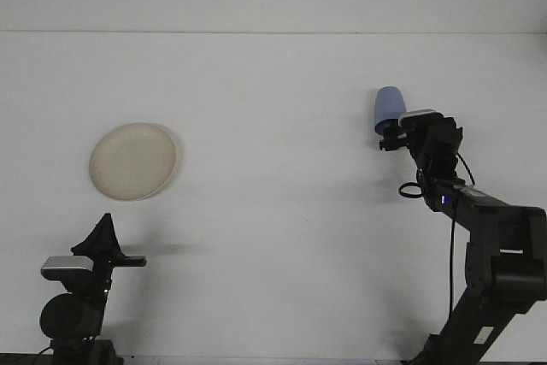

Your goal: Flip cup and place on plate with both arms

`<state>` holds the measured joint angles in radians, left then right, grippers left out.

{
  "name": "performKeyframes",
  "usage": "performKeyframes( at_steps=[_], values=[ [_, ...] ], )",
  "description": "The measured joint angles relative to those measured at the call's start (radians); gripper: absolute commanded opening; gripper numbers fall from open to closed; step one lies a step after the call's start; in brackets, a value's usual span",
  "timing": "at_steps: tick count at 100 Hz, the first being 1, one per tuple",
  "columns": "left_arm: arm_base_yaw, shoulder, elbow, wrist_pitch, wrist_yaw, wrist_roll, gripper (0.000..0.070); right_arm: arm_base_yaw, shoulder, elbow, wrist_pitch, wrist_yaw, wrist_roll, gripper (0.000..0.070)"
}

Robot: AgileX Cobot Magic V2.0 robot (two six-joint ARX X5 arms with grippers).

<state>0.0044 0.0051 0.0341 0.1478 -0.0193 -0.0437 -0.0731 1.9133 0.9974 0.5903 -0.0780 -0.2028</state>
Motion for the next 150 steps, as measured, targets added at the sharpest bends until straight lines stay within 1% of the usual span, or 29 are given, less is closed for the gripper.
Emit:
performKeyframes(
  at_steps=[7, 10, 11, 13, 14, 18, 20, 22, 24, 25, 27, 28, 29, 36, 43, 50, 68, 89, 94, 104, 121, 136, 145, 150],
  values=[
    [0.0, 0.0, 0.0, 0.0, 0.0, 0.0, 0.0012, 0.0, 0.05, 0.045, 0.0, 0.0, -0.011, 0.0512],
    [0.0, 0.0, 0.0, 0.0, 0.0, 0.0, 0.0012, 0.0, 0.071, 0.063, 0.0, 0.0, -0.014, 0.047],
    [0.0, 0.0, 0.0, 0.0, 0.0, 0.0, 0.0012, 0.0, 0.077, 0.069, 0.0, 0.0, -0.015, 0.0441],
    [0.0, 0.0, 0.0, 0.0, 0.0, 0.0, 0.0012, -0.001, 0.088, 0.08, 0.0, 0.0, -0.018, 0.0406],
    [0.0, 0.0, 0.0, 0.0, 0.0, 0.0, 0.0012, -0.001, 0.094, 0.085, 0.0, 0.0, -0.018, 0.0372],
    [0.0, 0.0, 0.0, 0.0, 0.0, 0.0, 0.0012, -0.001, 0.112, 0.103, 0.0, -0.002, -0.018, 0.0275],
    [0.0, 0.0, 0.0, 0.0, 0.0, 0.0, 0.0012, -0.001, 0.117, 0.109, -0.001, -0.003, -0.018, 0.0239],
    [0.0, 0.0, 0.0, 0.0, 0.0, 0.0, 0.0012, -0.001, 0.122, 0.113, -0.001, -0.009, -0.018, 0.0177],
    [0.0, 0.0, 0.0, 0.0, 0.0, 0.0, 0.0012, -0.002, 0.125, 0.116, -0.001, -0.018, -0.018, 0.0126],
    [0.0, 0.0, 0.0, 0.0, 0.0, 0.0, 0.0012, -0.002, 0.126, 0.117, -0.001, -0.022, -0.018, 0.0112],
    [0.0, 0.0, 0.0, 0.0, 0.0, 0.0, 0.0012, -0.002, 0.126, 0.119, -0.001, -0.03, -0.019, 0.0048],
    [0.0, 0.0, 0.0, 0.0, 0.0, 0.0, 0.0012, -0.002, 0.126, 0.119, -0.001, -0.034, -0.019, 0.0034],
    [0.0, 0.0, 0.0, 0.0, 0.0, 0.0, 0.0012, -0.002, 0.126, 0.12, 0.0, -0.039, -0.019, 0.0],
    [0.0, 0.0, 0.0, 0.0, 0.0, 0.0, 0.0012, -0.001, 0.126, 0.121, 0.0, -0.076, -0.023, 0.0],
    [0.0, 0.0, 0.0, 0.0, 0.0, 0.0, 0.0012, -0.001, 0.126, 0.121, 0.0, -0.079, -0.023, 0.0],
    [0.0, 0.0, 0.0, 0.0, 0.0, 0.0, 0.0012, -0.001, 0.126, 0.121, 0.0, -0.079, -0.005, 0.0],
    [0.0, 0.0, 0.0, 0.0, 0.0, 0.0, 0.0012, -0.013, 0.08, 0.121, -0.024, -0.08, 0.075, 0.0],
    [0.0, 0.0, 0.0, 0.0, 0.0, 0.0, 0.0012, -0.036, -0.129, 0.121, -0.121, -0.092, 0.18, 0.0],
    [0.0, 0.0, 0.0, 0.0, 0.0, 0.0, 0.0012, -0.044, -0.185, 0.122, -0.173, -0.119, 0.215, 0.0],
    [0.0, 0.0, 0.0, 0.0, 0.0, 0.0, 0.0012, -0.051, -0.295, 0.122, -0.314, -0.194, 0.285, 0.0],
    [0.0, 0.0, 0.0, 0.0, 0.0, 0.0, 0.0012, -0.03, -0.476, 0.122, -0.612, -0.351, 0.368, 0.0],
    [0.0, 0.0, 0.0, 0.0, 0.0, 0.0, 0.0012, 0.035, -0.589, 0.122, -0.875, -0.481, 0.394, 0.0],
    [0.0, 0.0, 0.0, 0.0, 0.0, 0.0, 0.0012, 0.097, -0.62, 0.122, -1.019, -0.534, 0.392, 0.0],
    [0.0, 0.0, 0.0, 0.0, 0.0, 0.0, 0.0012, 0.14, -0.623, 0.131, -1.102, -0.549, 0.383, 0.0]
  ],
)
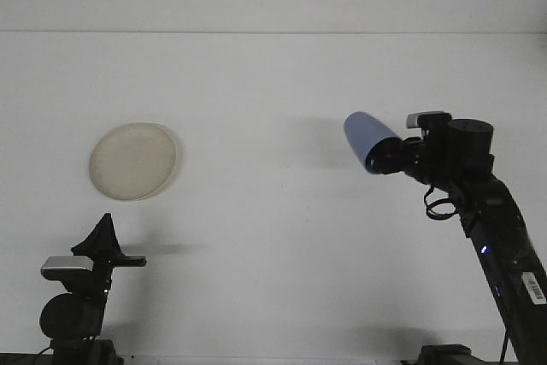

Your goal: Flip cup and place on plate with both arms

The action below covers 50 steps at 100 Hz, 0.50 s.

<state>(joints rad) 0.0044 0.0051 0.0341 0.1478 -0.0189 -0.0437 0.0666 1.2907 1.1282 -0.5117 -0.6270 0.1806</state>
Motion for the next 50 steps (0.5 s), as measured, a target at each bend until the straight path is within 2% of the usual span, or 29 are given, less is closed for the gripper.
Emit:
performKeyframes(
  at_steps=[19, 50],
  values=[
    [0.0, 0.0, 0.0, 0.0, 0.0, 0.0, 0.0012, 0.211, 0.025, 0.08, -0.278, 0.015, -0.101, 0.0],
    [0.0, 0.0, 0.0, 0.0, 0.0, 0.0, 0.0012, 0.537, 0.2, 0.288, -0.644, 0.247, -0.232, 0.0]
  ],
)
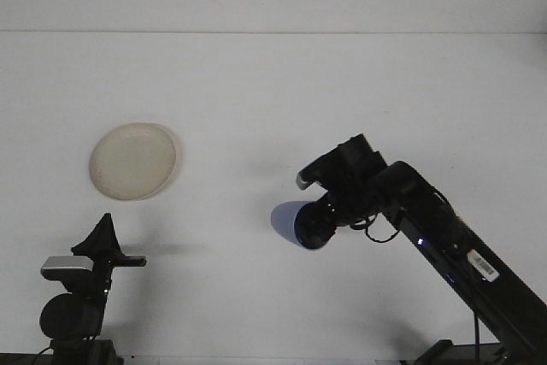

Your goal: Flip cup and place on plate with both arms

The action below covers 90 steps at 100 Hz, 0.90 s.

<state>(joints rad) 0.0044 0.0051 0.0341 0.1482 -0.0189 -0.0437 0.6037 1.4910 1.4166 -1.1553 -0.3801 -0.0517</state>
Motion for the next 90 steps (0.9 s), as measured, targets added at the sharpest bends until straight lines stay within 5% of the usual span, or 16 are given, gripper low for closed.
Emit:
performKeyframes(
  at_steps=[25, 90],
  values=[
    [0.0, 0.0, 0.0, 0.0, 0.0, -0.005, 0.0012, 0.16, 0.169, 0.115, -0.146, 0.123, -0.039, 0.0],
    [0.0, 0.0, 0.0, 0.0, 0.0, -0.052, 0.0012, 0.258, 0.381, 0.137, -0.168, 0.173, -0.061, 0.0002]
  ],
)
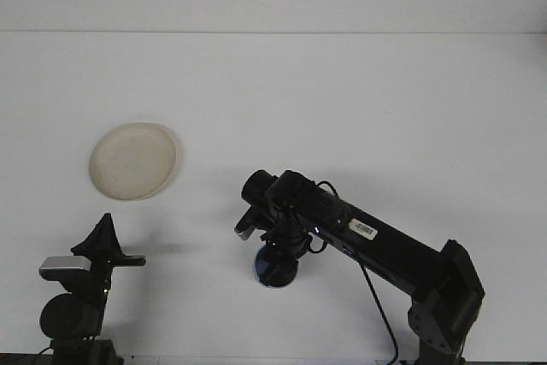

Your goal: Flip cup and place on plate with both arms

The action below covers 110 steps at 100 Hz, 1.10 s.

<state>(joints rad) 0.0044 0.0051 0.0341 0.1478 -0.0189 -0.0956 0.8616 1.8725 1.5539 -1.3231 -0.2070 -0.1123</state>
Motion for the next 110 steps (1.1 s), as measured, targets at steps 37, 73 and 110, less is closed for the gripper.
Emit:
performKeyframes(
  at_steps=[37, 73, 110],
  values=[
    [0.0, 0.0, 0.0, 0.0, 0.0, 0.0, 0.0012, 0.001, 0.001, 0.091, -0.019, -0.015, -0.015, 0.034],
    [0.0, 0.0, 0.0, 0.001, 0.0, -0.202, 0.0011, -0.093, -0.213, 0.301, -0.007, -0.026, -0.016, 0.0339],
    [0.0, 0.023, 0.089, -0.113, 0.159, -0.517, 0.0015, -0.38, -0.561, 0.093, 0.323, -0.029, -0.015, 0.0334]
  ],
)
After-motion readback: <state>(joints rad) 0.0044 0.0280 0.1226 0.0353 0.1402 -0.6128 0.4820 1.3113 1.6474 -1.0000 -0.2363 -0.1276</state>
